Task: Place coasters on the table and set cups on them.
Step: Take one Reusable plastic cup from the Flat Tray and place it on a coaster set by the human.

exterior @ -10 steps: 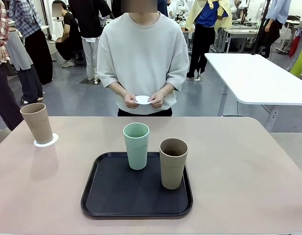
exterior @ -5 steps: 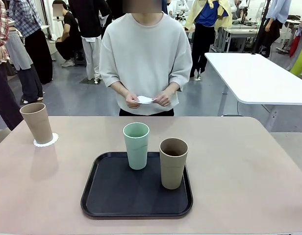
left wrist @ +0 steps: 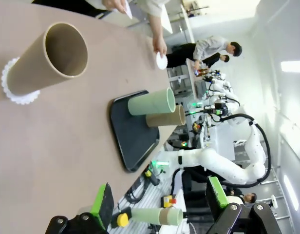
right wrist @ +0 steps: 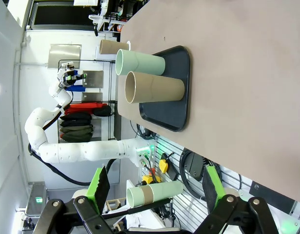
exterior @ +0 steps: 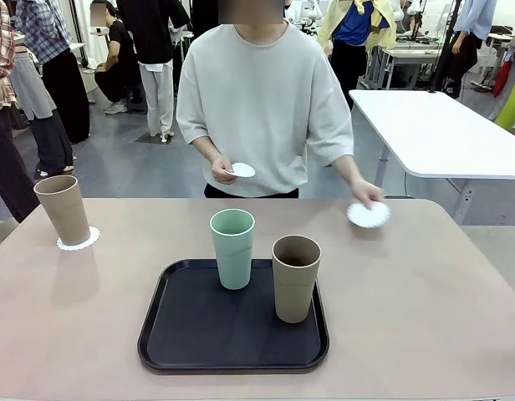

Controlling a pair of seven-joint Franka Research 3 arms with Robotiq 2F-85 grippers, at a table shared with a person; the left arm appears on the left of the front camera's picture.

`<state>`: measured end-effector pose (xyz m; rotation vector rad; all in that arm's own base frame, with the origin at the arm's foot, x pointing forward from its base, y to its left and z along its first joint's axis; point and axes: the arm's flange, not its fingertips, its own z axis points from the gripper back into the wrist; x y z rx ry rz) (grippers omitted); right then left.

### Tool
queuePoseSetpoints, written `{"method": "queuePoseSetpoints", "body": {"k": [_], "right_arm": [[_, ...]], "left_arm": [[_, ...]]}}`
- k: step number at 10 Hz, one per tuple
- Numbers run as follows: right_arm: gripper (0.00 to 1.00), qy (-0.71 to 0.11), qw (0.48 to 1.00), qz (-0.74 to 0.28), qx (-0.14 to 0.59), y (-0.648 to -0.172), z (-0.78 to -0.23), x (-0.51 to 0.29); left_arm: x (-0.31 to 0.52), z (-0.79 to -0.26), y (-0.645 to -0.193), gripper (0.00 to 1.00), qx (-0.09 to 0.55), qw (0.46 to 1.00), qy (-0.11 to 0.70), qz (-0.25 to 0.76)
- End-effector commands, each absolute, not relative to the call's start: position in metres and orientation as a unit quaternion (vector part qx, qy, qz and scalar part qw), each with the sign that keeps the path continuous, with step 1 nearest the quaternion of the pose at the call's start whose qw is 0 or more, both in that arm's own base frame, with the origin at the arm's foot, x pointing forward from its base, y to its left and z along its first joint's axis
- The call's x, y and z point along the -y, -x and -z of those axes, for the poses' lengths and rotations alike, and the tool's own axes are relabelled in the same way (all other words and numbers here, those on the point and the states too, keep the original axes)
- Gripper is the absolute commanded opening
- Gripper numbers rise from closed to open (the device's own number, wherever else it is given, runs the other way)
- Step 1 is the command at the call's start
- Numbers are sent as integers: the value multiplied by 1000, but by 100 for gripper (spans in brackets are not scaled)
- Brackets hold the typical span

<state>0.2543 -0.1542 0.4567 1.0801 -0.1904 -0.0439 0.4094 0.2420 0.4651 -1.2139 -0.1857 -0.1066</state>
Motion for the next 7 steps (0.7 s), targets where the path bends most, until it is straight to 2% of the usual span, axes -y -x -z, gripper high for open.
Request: {"method": "queuePoseSetpoints", "body": {"k": [1,7], "right_arm": [[100,-520,849,17,93,-254,-457,154],[100,-520,849,17,93,-254,-457,154]], "left_arm": [[-242,-467,-407,100,91,814,572,49],[-242,-467,-407,100,91,814,572,49]]}}
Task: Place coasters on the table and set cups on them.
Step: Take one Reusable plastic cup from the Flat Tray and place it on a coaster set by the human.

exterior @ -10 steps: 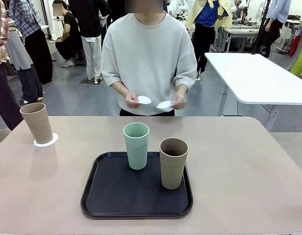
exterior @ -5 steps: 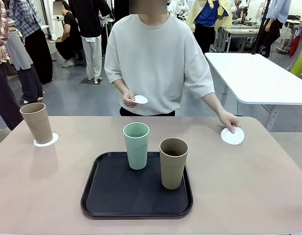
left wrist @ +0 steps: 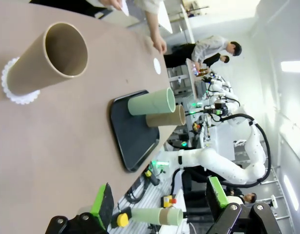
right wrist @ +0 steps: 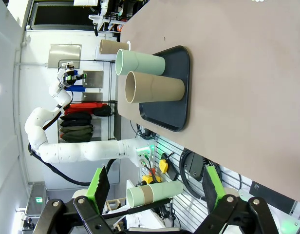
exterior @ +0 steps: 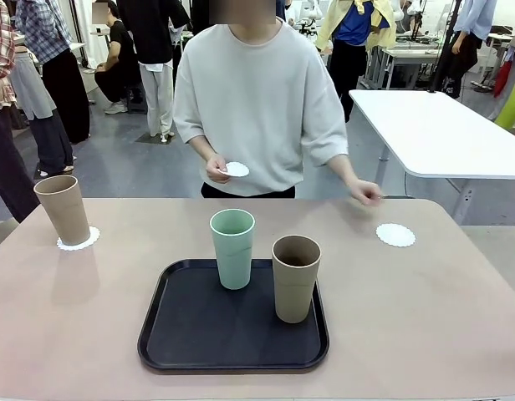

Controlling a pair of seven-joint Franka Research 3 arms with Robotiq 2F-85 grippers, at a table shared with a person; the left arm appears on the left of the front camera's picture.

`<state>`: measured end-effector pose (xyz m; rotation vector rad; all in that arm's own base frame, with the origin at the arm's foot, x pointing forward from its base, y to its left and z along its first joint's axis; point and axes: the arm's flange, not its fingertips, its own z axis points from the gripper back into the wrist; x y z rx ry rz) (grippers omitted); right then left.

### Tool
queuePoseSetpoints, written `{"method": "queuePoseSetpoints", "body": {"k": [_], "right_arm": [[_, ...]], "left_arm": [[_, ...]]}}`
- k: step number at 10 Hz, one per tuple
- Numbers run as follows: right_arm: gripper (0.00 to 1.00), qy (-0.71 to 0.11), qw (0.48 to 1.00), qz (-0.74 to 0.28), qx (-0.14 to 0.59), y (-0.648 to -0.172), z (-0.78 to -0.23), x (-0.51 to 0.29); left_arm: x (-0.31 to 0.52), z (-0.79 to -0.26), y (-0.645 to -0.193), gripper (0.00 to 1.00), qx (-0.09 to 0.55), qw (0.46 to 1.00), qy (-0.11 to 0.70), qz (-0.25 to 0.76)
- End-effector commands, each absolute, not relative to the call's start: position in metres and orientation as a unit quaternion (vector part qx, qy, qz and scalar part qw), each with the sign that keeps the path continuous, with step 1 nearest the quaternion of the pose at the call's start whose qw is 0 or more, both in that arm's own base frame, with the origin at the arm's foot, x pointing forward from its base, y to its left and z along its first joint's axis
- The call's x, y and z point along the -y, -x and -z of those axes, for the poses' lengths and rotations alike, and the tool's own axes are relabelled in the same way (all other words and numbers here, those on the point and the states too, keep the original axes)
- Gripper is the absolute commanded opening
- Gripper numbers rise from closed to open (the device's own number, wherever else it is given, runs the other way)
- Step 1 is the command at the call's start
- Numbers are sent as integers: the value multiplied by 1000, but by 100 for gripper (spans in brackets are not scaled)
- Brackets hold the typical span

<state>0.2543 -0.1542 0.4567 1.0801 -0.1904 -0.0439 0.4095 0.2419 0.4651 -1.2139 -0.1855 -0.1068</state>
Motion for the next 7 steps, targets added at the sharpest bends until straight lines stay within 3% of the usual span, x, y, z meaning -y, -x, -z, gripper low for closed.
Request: {"method": "queuePoseSetpoints", "body": {"k": [1,3,5,7], "right_arm": [[100,-520,849,17,93,-254,-457,154],[100,-469,876,-10,110,-261,-468,139],[100,-365,905,-114,184,-301,-492,84],[100,-276,914,-221,200,-337,-494,30]], "left_arm": [[-242,-467,-407,100,91,814,572,49],[-242,-467,-407,100,91,814,572,49],[-242,-467,-407,100,91,814,572,49],[-242,-467,-407,100,91,814,572,49]]}}
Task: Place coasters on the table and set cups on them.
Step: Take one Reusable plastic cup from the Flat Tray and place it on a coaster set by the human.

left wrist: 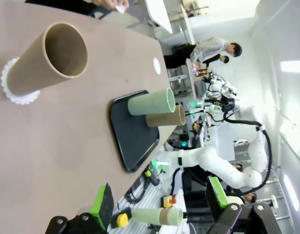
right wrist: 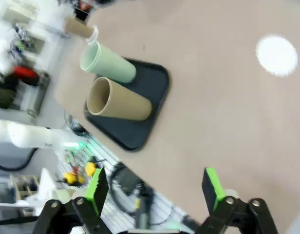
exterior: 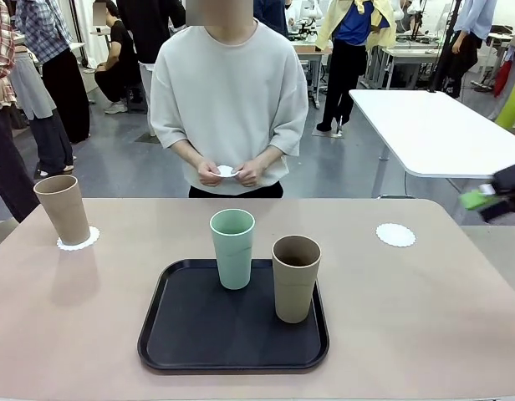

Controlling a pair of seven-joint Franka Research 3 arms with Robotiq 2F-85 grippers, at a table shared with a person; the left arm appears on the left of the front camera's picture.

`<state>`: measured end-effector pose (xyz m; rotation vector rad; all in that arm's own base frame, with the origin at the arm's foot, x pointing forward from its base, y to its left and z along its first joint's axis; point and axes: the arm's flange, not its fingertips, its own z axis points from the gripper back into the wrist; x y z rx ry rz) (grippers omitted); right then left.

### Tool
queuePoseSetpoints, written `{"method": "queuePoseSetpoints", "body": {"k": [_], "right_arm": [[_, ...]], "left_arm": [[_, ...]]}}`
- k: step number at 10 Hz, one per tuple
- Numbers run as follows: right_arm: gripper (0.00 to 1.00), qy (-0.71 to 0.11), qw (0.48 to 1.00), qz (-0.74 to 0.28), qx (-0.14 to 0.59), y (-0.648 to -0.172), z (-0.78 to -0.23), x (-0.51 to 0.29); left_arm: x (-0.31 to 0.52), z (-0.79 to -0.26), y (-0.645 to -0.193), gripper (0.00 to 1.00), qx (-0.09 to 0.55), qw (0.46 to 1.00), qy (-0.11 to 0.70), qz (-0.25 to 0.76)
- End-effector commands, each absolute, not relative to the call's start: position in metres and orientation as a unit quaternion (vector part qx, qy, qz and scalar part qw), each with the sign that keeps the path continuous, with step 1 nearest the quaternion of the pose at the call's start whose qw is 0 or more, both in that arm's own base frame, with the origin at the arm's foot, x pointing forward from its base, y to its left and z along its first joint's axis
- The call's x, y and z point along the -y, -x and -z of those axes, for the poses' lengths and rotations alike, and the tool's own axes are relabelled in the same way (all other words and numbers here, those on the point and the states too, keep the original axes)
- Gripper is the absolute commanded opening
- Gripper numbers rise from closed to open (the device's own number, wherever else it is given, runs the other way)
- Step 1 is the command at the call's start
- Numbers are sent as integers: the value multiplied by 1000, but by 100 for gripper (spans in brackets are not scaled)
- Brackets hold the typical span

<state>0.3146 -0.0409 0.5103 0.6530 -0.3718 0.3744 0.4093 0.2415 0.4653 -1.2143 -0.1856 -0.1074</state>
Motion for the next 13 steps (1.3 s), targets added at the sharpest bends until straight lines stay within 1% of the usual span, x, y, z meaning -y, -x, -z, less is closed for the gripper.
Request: {"method": "queuePoseSetpoints", "body": {"k": [1,2,4,5,6,7,12,13], "right_arm": [[100,-264,896,-308,182,-344,-489,1],[100,-250,876,-375,169,-345,-479,-23],[100,-177,874,-424,160,-352,-451,-57],[100,-148,872,-443,149,-346,-435,-72],[100,-143,865,-460,142,-339,-426,-76],[100,-184,871,-433,139,-350,-457,-71],[100,-177,869,-440,142,-354,-457,-67],[100,-196,798,-534,199,-346,-455,-62]], "left_arm": [[-242,-467,-407,100,91,814,572,49],[-242,-467,-407,100,91,814,572,49],[-242,-467,-407,100,91,814,572,49],[-242,-467,-407,100,91,814,572,49],[-242,-467,-407,100,91,814,572,49],[-242,-467,-407,100,91,814,572,49],[-242,-467,-407,100,91,814,572,49],[-242,-467,-407,100,91,814,572,49]]}}
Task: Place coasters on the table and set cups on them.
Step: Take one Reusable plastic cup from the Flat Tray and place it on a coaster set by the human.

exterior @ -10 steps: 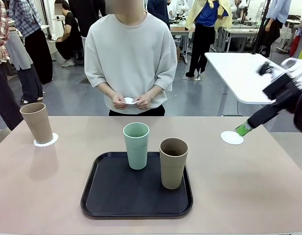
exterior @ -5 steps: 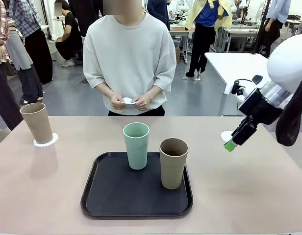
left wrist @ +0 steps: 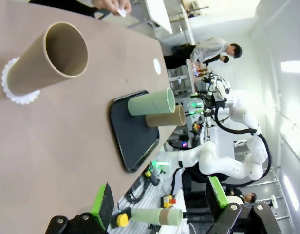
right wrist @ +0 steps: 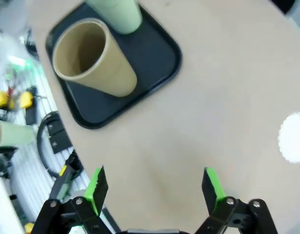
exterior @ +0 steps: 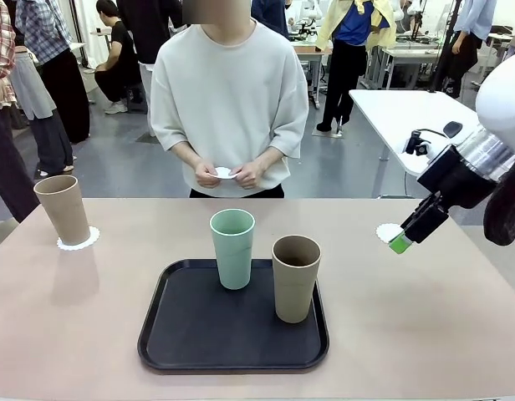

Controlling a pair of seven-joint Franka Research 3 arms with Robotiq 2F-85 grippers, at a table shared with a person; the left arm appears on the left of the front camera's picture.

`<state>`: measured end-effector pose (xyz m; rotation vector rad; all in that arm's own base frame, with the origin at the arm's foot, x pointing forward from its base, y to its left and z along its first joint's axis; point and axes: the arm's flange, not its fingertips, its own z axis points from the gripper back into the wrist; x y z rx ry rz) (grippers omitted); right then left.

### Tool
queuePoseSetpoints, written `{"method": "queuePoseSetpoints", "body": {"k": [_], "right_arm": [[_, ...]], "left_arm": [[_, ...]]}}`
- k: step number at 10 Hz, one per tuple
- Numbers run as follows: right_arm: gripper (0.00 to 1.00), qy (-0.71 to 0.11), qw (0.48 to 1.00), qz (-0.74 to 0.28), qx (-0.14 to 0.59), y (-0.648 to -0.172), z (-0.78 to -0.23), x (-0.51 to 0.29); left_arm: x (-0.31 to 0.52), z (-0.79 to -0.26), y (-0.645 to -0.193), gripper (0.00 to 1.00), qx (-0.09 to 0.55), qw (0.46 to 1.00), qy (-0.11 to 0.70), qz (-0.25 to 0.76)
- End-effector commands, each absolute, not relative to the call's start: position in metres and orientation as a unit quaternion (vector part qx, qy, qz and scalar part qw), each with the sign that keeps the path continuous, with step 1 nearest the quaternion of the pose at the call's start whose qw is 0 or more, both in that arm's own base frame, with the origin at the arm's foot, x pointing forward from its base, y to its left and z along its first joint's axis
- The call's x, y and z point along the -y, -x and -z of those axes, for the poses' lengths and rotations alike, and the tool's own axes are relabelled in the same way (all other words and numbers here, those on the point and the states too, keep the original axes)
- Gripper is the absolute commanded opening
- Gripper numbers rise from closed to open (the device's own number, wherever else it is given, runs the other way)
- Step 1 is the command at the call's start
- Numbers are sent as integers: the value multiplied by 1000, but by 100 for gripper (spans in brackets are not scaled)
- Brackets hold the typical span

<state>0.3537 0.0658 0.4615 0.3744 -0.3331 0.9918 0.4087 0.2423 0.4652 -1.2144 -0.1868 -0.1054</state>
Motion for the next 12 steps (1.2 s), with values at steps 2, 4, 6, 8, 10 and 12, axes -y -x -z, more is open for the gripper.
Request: {"method": "queuePoseSetpoints", "body": {"k": [2,4,6,8,10,12], "right_arm": [[100,-270,694,-604,286,-348,-439,-56],[100,-356,636,-599,333,-358,-416,-51],[100,-380,626,-593,336,-366,-391,-46],[100,-379,630,-597,321,-366,-378,-52],[100,-376,620,-590,354,-371,-403,-46],[100,-383,626,-592,331,-372,-386,-45]], "left_arm": [[-242,-467,-407,100,91,814,572,49],[-242,-467,-407,100,91,814,572,49],[-242,-467,-407,100,91,814,572,49],[-242,-467,-407,100,91,814,572,49],[-242,-467,-407,100,91,814,572,49],[-242,-467,-407,100,91,814,572,49]]}}
